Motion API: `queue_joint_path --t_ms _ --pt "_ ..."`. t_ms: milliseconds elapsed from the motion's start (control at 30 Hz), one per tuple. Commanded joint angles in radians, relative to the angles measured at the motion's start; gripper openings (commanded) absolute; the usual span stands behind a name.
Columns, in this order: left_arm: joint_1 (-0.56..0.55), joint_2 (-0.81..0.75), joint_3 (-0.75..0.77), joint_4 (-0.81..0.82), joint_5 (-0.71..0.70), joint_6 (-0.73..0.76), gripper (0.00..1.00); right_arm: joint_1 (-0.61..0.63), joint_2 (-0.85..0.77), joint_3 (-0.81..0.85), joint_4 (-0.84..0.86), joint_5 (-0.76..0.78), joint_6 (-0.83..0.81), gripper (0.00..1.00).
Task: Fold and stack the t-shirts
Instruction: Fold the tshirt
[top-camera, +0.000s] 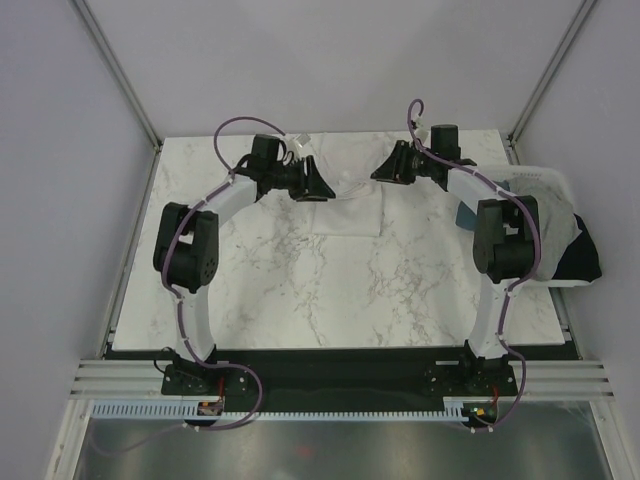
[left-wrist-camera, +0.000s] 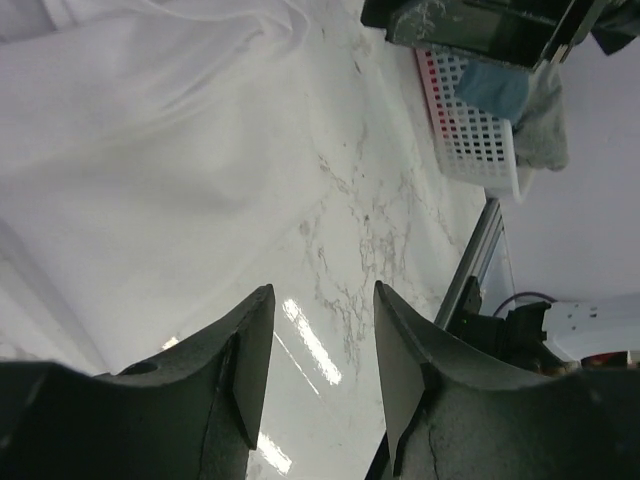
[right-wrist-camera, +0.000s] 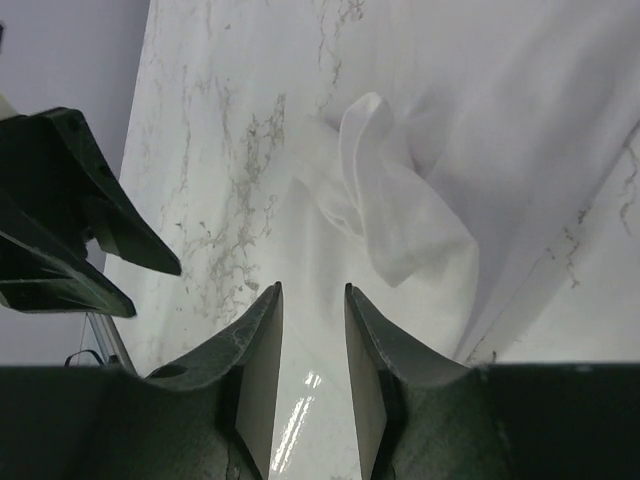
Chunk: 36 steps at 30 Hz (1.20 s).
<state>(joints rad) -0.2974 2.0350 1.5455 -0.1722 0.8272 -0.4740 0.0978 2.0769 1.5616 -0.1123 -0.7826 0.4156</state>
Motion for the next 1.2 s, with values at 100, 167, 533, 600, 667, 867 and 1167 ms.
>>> queue_joint_path --t_ms 100,167,533,600,667,867,1167 --pt "-0.062 0.063 -0.035 0.045 0.05 -0.006 0.52 0.051 0.046 0.031 0.04 -0.089 0.043 0.36" --pt "-0.065 0.1 -0.018 0.046 0.043 -0.006 0.52 0.063 0.061 0.038 0.042 -0.093 0.042 0.36" --pt "-0.065 0.232 0.061 0.025 0.001 -0.021 0.52 0.109 0.13 0.06 0.033 -0.084 0.043 0.36" --pt "-0.066 0.237 0.056 0.027 -0.003 -0.026 0.52 0.109 0.159 0.084 0.025 -0.081 0.041 0.36" --pt "-0.065 0.237 0.048 0.027 -0.014 -0.023 0.52 0.109 0.179 0.106 0.017 -0.072 0.037 0.36" --pt "-0.065 0.229 0.039 0.025 -0.02 -0.015 0.52 0.112 0.244 0.159 0.003 -0.041 0.025 0.35" --pt "-0.068 0.212 0.005 0.02 -0.045 0.014 0.52 0.097 0.385 0.441 -0.006 0.04 0.018 0.35"
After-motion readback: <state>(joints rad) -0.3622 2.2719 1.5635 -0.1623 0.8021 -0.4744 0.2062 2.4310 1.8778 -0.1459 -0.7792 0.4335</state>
